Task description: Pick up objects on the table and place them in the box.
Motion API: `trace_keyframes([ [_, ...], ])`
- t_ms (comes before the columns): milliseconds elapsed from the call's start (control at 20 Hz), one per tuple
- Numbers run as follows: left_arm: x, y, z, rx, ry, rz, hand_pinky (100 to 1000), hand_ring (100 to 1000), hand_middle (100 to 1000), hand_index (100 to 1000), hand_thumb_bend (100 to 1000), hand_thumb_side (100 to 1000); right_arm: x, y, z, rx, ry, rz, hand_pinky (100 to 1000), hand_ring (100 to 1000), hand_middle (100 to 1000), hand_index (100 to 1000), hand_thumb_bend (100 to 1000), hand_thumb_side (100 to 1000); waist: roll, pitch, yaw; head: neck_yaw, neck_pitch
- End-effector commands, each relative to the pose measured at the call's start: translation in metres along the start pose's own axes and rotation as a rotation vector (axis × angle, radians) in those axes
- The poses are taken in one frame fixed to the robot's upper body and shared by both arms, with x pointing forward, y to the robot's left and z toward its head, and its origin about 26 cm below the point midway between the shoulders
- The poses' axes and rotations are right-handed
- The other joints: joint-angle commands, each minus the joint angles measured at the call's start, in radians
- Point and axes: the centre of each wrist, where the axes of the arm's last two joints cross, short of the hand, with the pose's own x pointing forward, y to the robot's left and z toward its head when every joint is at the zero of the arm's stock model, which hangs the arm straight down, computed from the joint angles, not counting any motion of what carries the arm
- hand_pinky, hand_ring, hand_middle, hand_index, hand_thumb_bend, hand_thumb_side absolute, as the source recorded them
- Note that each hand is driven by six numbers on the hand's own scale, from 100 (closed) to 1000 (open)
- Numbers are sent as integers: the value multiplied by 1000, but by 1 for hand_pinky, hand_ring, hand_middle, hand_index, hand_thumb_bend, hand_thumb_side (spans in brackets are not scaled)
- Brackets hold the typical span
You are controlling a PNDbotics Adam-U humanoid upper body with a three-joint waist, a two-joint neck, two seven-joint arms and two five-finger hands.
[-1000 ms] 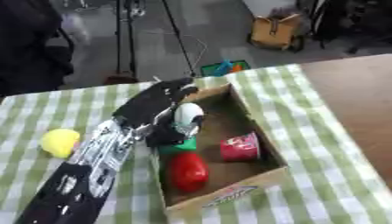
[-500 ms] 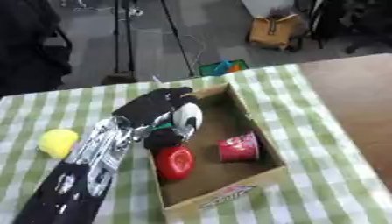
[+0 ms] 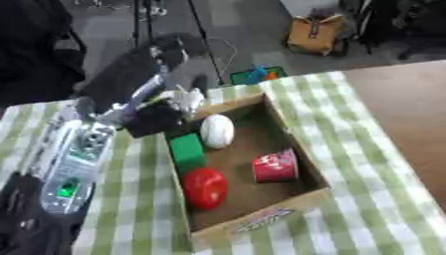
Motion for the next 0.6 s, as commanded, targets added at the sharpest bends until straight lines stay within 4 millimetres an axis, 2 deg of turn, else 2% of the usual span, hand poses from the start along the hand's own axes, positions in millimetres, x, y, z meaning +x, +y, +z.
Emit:
trace_keyframes([
  [50, 3, 35, 15, 193, -73, 67, 922, 891, 846, 933, 100, 1000, 6, -2, -9, -16, -42, -4, 636, 710, 587, 744, 100, 561, -10, -25, 5, 2, 7],
  [100, 0, 36, 20, 237, -92, 92, 876, 869, 833, 931, 100, 1000, 6, -2, -10, -19, -43, -3, 636, 710, 587, 744, 100, 562, -12, -24, 8, 3, 9],
  [150, -3, 36, 25, 270, -110, 112, 876, 869, 833, 931, 100, 1000, 6, -2, -10, -20, -44, -2, 636, 710, 587, 744, 100, 562, -13, -24, 10, 3, 9],
  [200, -6, 34, 30, 310, -126, 142, 761, 812, 795, 911, 133, 1000, 6, -2, -10, -24, -46, -3, 636, 709, 587, 743, 100, 567, -18, -22, 15, 4, 9],
  [250, -10, 30, 38, 359, -149, 180, 761, 812, 795, 911, 133, 1000, 6, -2, -11, -28, -48, -2, 636, 709, 587, 743, 100, 567, -22, -21, 20, 4, 9],
  [300, -13, 26, 45, 402, -166, 217, 698, 780, 771, 898, 163, 1000, 6, -1, -11, -31, -50, -3, 635, 708, 587, 742, 100, 571, -26, -19, 24, 5, 9],
  [450, -20, 13, 63, 508, -201, 318, 680, 774, 767, 897, 173, 1000, 7, 0, -12, -40, -55, -7, 635, 708, 587, 742, 100, 572, -38, -16, 35, 9, 9],
  [500, -21, 9, 68, 535, -200, 346, 634, 760, 764, 902, 219, 1000, 7, 0, -13, -42, -57, -9, 633, 706, 587, 742, 100, 579, -43, -15, 39, 10, 10],
  [600, -24, -2, 84, 590, -185, 404, 617, 753, 758, 899, 232, 1000, 8, 1, -14, -49, -64, -16, 632, 706, 587, 743, 100, 582, -53, -14, 49, 12, 15],
])
